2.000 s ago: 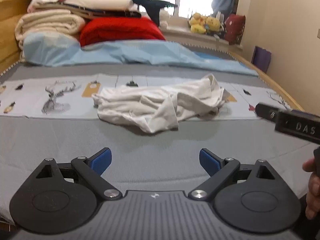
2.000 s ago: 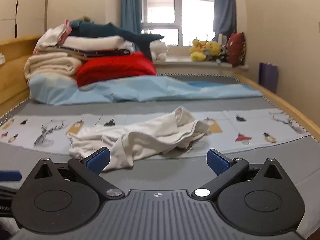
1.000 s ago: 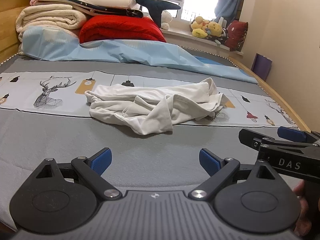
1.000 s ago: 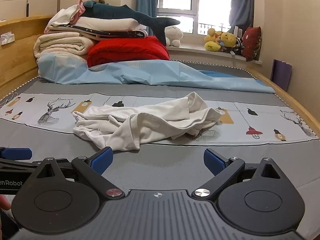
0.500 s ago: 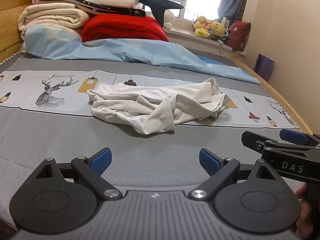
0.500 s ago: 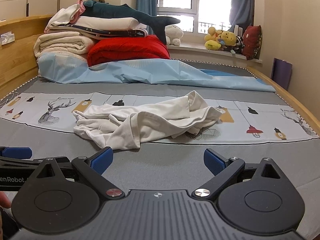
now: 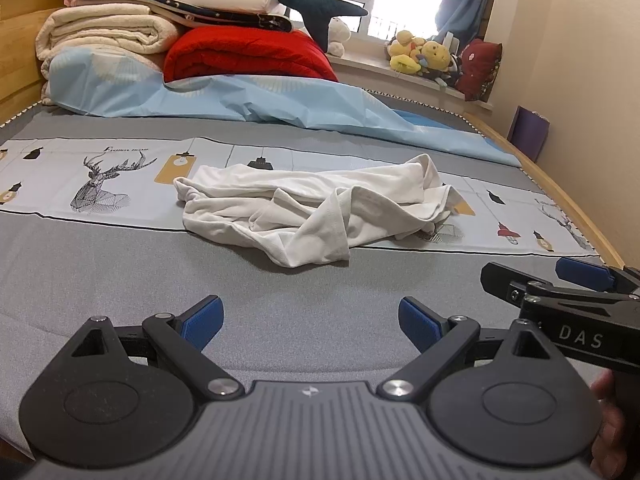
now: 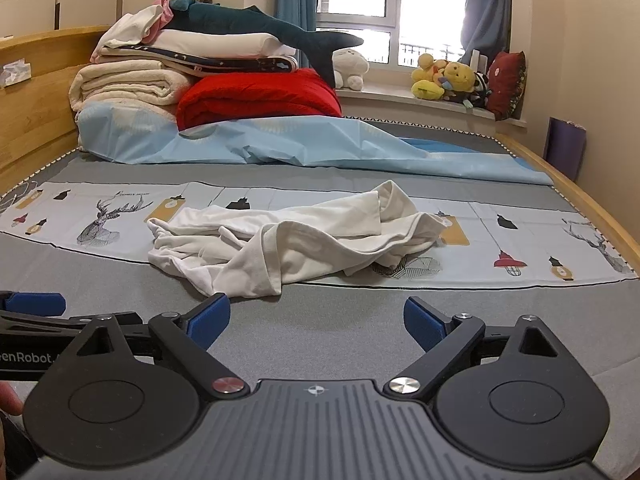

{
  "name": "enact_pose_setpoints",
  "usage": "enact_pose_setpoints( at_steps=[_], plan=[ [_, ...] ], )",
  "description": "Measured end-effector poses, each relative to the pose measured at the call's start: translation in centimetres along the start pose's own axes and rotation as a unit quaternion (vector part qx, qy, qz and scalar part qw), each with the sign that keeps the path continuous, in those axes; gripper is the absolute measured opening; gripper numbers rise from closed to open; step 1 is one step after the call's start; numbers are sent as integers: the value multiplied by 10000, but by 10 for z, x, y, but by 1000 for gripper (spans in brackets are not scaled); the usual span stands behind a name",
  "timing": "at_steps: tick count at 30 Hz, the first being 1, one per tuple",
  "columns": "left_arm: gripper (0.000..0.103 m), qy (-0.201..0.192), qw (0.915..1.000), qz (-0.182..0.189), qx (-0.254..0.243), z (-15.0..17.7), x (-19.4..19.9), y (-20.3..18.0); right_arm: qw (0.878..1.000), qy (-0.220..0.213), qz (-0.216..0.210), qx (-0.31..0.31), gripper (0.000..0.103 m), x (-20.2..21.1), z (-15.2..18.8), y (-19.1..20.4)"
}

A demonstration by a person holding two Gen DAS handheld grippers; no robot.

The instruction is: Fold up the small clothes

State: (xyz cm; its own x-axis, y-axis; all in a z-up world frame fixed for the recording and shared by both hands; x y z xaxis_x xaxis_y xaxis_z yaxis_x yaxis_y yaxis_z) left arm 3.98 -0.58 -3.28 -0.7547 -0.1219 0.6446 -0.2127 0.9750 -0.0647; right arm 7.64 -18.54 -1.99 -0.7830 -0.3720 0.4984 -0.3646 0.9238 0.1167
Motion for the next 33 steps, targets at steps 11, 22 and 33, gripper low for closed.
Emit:
enact_pose_setpoints(
  at_steps=[11, 22, 33],
  plan=[
    [96, -24, 10000, 35, -85, 1, 0, -4, 9998, -16, 18, 184, 84, 2, 0, 5],
    [96, -203, 9998, -40, -74, -4, 8, 4, 9995, -269, 151, -32, 83, 4, -14, -11],
    [38, 44, 9954, 489, -828, -45, -29, -4, 9976, -333, 312, -518, 68, -22, -32, -104]
  ],
)
Point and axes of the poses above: each gripper's, at about its wrist camera, not at the fingertips, and x roughly against the way its jaws point, y to its left, z to its underside, the point moved 3 cm from there along -x, roughly the way its jaws point, and after that the axes turned 7 degrees about -z, right-handed, at the moved point
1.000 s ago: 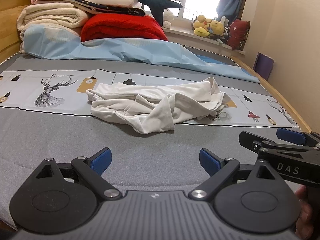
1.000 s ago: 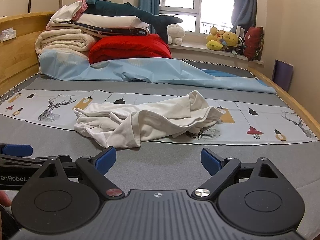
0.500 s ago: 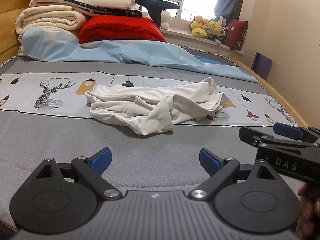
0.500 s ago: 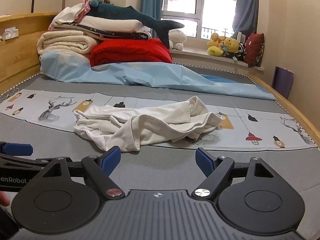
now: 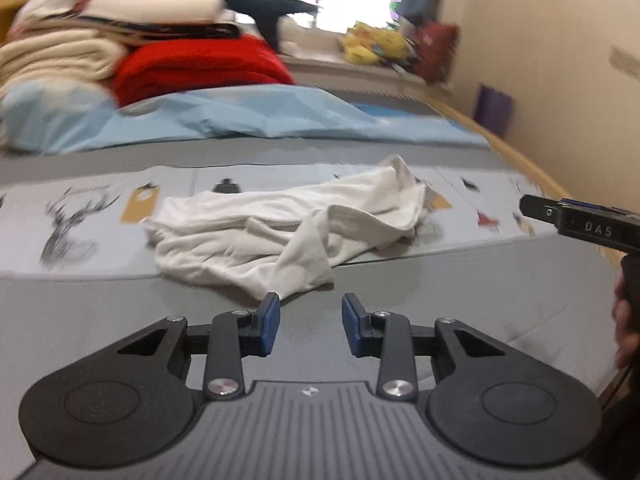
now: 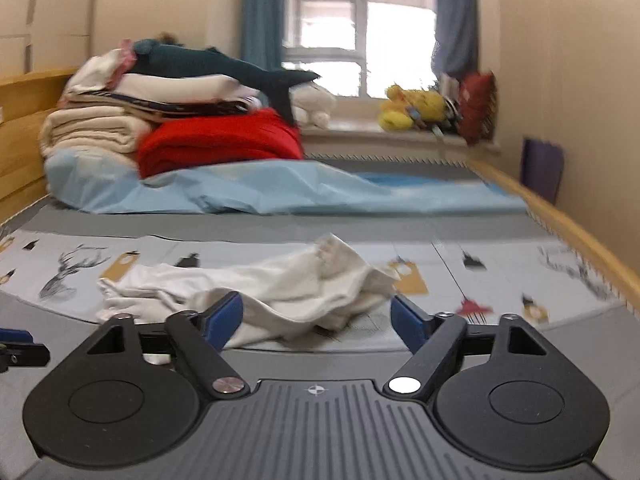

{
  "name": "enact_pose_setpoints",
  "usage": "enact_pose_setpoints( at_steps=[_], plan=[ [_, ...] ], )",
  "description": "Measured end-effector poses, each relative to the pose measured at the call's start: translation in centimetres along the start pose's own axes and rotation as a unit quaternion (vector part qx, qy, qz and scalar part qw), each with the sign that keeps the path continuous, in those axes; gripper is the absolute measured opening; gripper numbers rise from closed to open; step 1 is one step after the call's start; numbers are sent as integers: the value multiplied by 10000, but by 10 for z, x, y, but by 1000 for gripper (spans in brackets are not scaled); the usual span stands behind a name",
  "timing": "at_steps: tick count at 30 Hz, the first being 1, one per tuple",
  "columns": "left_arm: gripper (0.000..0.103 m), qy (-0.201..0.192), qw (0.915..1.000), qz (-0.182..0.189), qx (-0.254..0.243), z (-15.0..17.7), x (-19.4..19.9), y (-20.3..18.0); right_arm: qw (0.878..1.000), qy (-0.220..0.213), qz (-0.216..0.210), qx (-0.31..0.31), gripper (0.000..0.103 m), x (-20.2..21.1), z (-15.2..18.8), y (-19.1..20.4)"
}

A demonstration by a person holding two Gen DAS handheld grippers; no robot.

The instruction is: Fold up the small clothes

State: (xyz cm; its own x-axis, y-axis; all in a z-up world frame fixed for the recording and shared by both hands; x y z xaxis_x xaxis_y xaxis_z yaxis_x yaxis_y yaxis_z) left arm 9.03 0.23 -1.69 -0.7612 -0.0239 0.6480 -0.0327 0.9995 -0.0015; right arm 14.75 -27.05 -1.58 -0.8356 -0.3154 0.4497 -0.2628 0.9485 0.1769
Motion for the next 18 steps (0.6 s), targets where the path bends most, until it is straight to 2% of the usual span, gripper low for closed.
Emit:
enact_pose_setpoints(
  at_steps=[1, 2, 3, 6, 8, 10, 12, 15, 18],
  plan=[
    [38, 85, 9999, 46, -121, -3, -13, -1, 9997, 238, 52, -81, 51, -6, 4, -7],
    [38, 136, 9997, 55, -199, -5, -25, -2, 9990, 414, 123, -139, 41, -11, 6, -13],
    [38, 179, 9995, 22, -243, -6, -38, -1, 9990, 378, 168, -166, 33, -11, 6, -17],
    [38, 462, 9988, -59, -119, -9, -84, 1, 9993, 259, 107, -233, 34, -13, 5, -26],
    [40, 601, 9981, -120, 57, -16, -113, 0, 9985, 404, 65, -373, 34, -20, 7, -34],
    [46, 617, 9977, -125, 251, -24, -137, 0, 9968, 529, 60, -597, 34, -26, 9, -43],
    [63, 657, 9967, -141, 446, -30, -159, -4, 9947, 613, 61, -818, 34, -31, 9, -49],
    [75, 794, 9951, -133, 573, -39, -188, -14, 9927, 662, 36, -1009, 34, -36, 8, -52],
    [76, 700, 9962, -223, 457, -43, -209, -25, 9926, 650, -22, -1028, 35, -38, 7, -48]
  ],
)
Point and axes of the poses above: each gripper's, at about its wrist camera, not at the fingertips, and x roughly against the way its jaws point, y to its left, z to its underside, the point moved 3 cm from there along -x, roughly the way its jaws point, and after that the axes turned 7 degrees about -z, right-handed, at the moved point
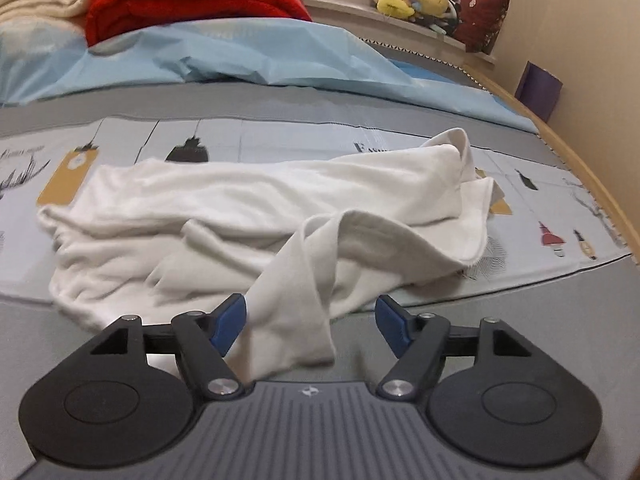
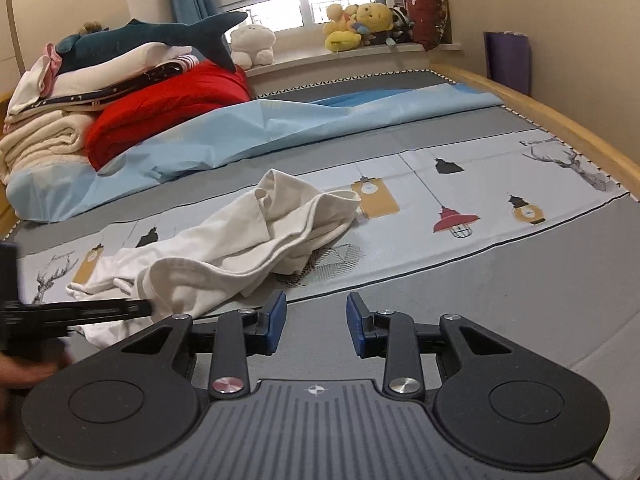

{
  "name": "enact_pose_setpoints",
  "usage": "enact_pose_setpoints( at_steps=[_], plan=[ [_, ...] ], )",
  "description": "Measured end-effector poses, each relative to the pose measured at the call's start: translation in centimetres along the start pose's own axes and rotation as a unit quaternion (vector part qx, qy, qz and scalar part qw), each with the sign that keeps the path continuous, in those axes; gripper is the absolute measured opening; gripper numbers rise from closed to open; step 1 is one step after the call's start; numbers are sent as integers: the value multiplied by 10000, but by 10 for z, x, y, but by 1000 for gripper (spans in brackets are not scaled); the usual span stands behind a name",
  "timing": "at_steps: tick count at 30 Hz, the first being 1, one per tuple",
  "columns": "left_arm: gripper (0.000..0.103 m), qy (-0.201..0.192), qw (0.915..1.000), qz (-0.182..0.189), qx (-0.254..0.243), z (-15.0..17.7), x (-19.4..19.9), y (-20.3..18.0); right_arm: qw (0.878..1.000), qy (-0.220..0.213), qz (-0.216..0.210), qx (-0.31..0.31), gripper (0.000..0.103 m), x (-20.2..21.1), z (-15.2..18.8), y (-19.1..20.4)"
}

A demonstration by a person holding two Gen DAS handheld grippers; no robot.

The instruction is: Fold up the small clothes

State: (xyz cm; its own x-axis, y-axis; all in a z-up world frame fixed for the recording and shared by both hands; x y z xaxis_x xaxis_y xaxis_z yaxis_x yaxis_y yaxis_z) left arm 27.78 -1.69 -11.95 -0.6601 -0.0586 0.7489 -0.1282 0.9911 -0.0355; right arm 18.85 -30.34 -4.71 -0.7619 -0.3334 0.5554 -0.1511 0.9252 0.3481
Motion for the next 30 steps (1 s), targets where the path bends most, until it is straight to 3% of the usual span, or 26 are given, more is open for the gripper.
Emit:
enact_pose_setpoints(
  at_steps=[4, 5, 6, 8, 12, 16, 19, 23, 26, 28, 30],
  plan=[
    [74, -56, 9996, -268, -65, -4, -22, -2, 9999, 72, 6, 138, 35, -3, 1, 6],
    [63, -34, 9995, -285, -106, -4, -25, -1, 9998, 89, 30, 181, 35, -3, 1, 7],
    [34, -21, 9993, -292, -212, -3, -25, 1, 9997, 110, 81, 224, 35, -3, 1, 7],
    [6, 52, 9983, -288, -512, 0, -20, 3, 9996, 119, 148, 197, 35, -3, -1, 4],
    [5, -277, 9959, -5, -863, 1, 23, 16, 9997, 52, 218, 8, 34, 1, -3, -2],
    [4, -473, 9883, 453, -1378, 11, 92, 34, 9996, -44, 248, -91, 28, 9, -3, -3],
    [3, -274, 9794, 895, -1788, 42, 140, 55, 9995, -113, 297, -60, 28, 18, 0, -3],
    [2, 220, 9608, 1379, -2395, 96, 181, 90, 9995, -126, 299, 19, 28, 27, 7, -3],
    [3, 590, 9635, 1404, -2201, 120, 186, 119, 9995, -35, 317, -1, 28, 28, 11, -7],
    [6, 740, 9705, 1619, -1624, 120, 186, 140, 9995, 75, 291, -102, 29, 25, 14, -11],
    [19, 786, 9716, 1954, -1079, 116, 186, 159, 9990, 242, 270, -254, 29, 17, 18, -15]
  ],
)
Point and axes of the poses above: each gripper's, at about its wrist camera, not at the fingertips, and x roughly against the way its jaws point, y to its left, z to its underside, the point moved 3 cm from there along -x, roughly the way its jaws point, and after that the axes turned 7 degrees about -z, right-handed, at the moved point
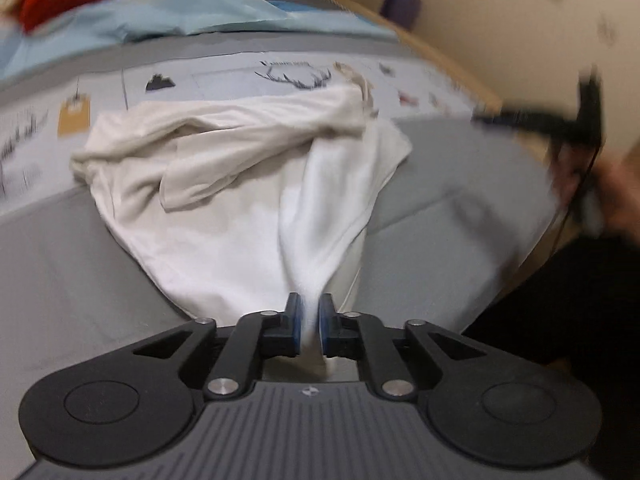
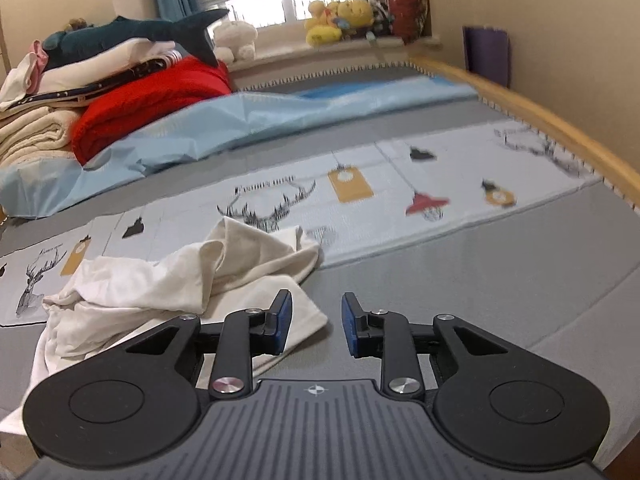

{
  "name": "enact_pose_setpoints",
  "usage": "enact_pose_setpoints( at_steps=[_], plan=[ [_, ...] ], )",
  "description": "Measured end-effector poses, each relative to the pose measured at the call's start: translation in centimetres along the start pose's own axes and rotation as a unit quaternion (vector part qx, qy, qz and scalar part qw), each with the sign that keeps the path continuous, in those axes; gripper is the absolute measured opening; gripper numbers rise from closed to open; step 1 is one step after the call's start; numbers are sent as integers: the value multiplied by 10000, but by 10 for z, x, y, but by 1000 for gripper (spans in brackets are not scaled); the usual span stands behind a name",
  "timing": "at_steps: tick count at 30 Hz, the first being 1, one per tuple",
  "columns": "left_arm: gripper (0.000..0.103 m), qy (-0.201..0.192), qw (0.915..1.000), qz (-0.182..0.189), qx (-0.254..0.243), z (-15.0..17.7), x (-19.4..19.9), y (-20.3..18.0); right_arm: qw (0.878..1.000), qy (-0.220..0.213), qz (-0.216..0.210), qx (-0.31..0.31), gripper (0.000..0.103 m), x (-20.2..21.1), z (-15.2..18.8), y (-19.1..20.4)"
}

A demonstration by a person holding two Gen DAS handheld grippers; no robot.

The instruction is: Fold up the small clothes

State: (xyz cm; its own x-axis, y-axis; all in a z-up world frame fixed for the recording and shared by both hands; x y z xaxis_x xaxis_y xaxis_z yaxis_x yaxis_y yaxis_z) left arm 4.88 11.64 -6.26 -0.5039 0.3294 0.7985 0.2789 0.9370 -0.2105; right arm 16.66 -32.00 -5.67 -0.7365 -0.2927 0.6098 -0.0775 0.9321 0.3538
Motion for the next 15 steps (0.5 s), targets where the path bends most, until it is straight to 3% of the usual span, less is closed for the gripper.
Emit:
enact_pose_setpoints(
  at_steps=[1, 3, 5, 8, 11, 15],
  plan=[
    [24, -112, 9997, 106, 170, -3, 5, 6, 9999, 76, -37, -85, 29, -5, 1, -2],
    [45, -357, 9975, 198, 585, -13, 10, 18, 9995, 231, -79, -190, 29, -16, 4, -2],
    [46, -362, 9944, 87, 992, -21, 4, 31, 9990, 401, -55, -198, 29, -29, 7, 0],
    [46, 177, 9909, -449, 1256, -26, -28, 43, 9982, 583, -107, -96, 34, -51, 6, 6],
    [46, 814, 9846, -990, 1188, -30, -65, 50, 9968, 785, -127, 90, 45, -78, 4, 11],
    [46, 1402, 9747, -1245, 1217, -25, -91, 56, 9952, 948, -51, 246, 50, -113, -1, 14]
  ],
)
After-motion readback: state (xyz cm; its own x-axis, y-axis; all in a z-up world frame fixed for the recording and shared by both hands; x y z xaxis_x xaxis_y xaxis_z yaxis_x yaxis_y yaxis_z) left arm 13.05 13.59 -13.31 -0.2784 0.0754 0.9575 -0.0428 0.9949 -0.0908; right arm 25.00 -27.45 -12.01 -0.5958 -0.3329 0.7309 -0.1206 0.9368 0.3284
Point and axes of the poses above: each gripper's, at about its wrist camera, not at the fingertips, and x roughly against the way its jaws point, y to its left, z to its underside, the point moved 3 cm from there along -x, roughly the way its jaws point, and after that the axes turned 7 degrees about -z, right-handed, at the moved point
